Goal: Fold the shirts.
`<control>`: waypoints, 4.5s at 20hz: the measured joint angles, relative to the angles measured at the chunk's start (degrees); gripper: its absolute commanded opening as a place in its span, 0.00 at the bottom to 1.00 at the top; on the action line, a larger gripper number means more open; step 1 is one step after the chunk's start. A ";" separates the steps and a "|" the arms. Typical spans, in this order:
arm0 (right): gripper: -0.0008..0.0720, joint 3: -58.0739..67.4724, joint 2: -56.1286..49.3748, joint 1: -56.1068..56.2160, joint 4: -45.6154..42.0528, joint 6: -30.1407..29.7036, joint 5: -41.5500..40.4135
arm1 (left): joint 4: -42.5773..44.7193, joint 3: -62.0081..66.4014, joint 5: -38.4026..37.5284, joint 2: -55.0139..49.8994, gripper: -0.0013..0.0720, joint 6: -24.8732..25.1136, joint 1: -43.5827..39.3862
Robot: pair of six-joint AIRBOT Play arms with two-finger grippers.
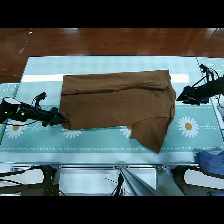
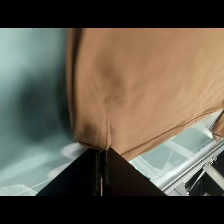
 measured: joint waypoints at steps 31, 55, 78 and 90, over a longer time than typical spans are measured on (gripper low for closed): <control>0.04 -5.44 9.22 7.50 18.60 -3.87 -31.52 | -11.13 17.99 9.66 4.83 0.05 3.65 -3.54; 0.76 12.50 -11.10 6.49 -5.27 4.70 -42.05 | -11.19 33.55 8.26 -15.19 0.64 3.52 -0.85; 0.05 12.52 -25.24 6.45 31.34 -2.99 -23.54 | -12.55 33.55 -1.38 -8.57 0.52 10.80 -4.46; 0.04 12.52 -4.02 11.61 13.64 -1.03 -8.94 | -26.49 33.55 -0.55 -8.52 0.05 8.46 -16.96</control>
